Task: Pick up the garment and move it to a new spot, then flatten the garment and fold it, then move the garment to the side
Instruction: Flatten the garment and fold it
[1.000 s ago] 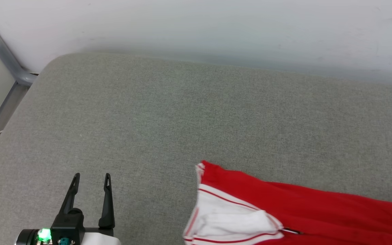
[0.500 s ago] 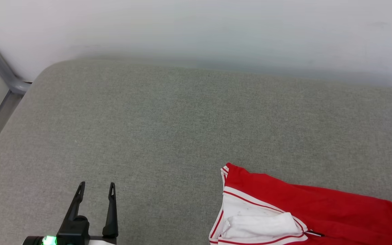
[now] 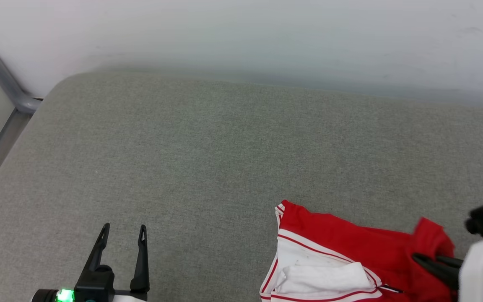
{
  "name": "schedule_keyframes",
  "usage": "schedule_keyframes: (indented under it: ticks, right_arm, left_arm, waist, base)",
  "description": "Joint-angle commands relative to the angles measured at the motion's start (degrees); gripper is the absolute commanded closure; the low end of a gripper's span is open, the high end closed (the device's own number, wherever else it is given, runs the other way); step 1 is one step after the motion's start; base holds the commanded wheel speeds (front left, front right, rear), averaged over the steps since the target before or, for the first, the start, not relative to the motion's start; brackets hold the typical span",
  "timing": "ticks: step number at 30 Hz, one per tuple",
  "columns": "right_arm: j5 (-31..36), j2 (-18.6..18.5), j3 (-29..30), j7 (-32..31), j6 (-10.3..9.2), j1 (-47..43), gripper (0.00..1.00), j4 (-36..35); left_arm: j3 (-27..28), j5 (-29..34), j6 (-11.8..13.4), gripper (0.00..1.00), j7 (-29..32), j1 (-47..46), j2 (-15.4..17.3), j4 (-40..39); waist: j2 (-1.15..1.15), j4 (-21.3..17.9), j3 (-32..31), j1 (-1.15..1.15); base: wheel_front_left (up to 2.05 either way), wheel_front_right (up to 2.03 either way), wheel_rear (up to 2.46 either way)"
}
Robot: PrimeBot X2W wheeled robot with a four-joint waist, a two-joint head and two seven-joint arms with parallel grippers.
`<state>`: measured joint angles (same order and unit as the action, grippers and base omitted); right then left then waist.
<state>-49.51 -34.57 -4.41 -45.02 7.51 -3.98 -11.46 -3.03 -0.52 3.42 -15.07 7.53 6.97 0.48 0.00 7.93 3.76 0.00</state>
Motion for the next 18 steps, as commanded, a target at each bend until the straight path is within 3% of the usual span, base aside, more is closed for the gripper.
schedule_keyframes:
  ticks: [1, 8, 9, 10, 18]
  right_arm:
    - [1.65, 0.25, -3.35, -0.69, -0.05, 3.34, 1.0, -1.52]
    - [4.82, 1.03, -15.36, -1.2, -0.05, 13.45, 1.0, -0.92]
    - [5.71, 0.58, -19.73, -0.75, -0.05, 17.05, 1.0, 0.48]
    - [5.71, 0.58, -19.73, -0.75, -0.05, 17.05, 1.0, 0.48]
    - [9.05, 4.1, -35.54, 3.24, -0.05, 30.88, 1.0, 10.6]
  left_arm:
    - [-0.07, 0.2, -0.29, 0.0, -0.12, -0.92, -0.06, 0.16]
    - [-0.7, 0.2, -0.43, 0.0, -0.12, -2.47, -0.31, 0.36]
    - [-0.95, 0.2, -0.52, 0.0, -0.12, -2.95, -0.47, 0.46]
    - [-0.95, 0.2, -0.52, 0.0, -0.12, -2.95, -0.47, 0.46]
    - [-1.34, 0.07, -0.65, 0.0, -0.12, -4.54, -0.91, 0.62]
  waist:
    - [0.0, 0.35, 0.39, 0.0]
    - [0.0, 1.6, 1.66, 0.0]
    - [0.0, 2.16, 2.16, 0.0]
    - [0.0, 2.16, 2.16, 0.0]
    - [0.0, 3.93, 4.11, 0.0]
  base:
    - [0.0, 0.0, 0.0]
    - [0.0, 0.0, 0.0]
    - [0.0, 0.0, 0.0]
    - [0.0, 0.0, 0.0]
    - [0.0, 0.0, 0.0]
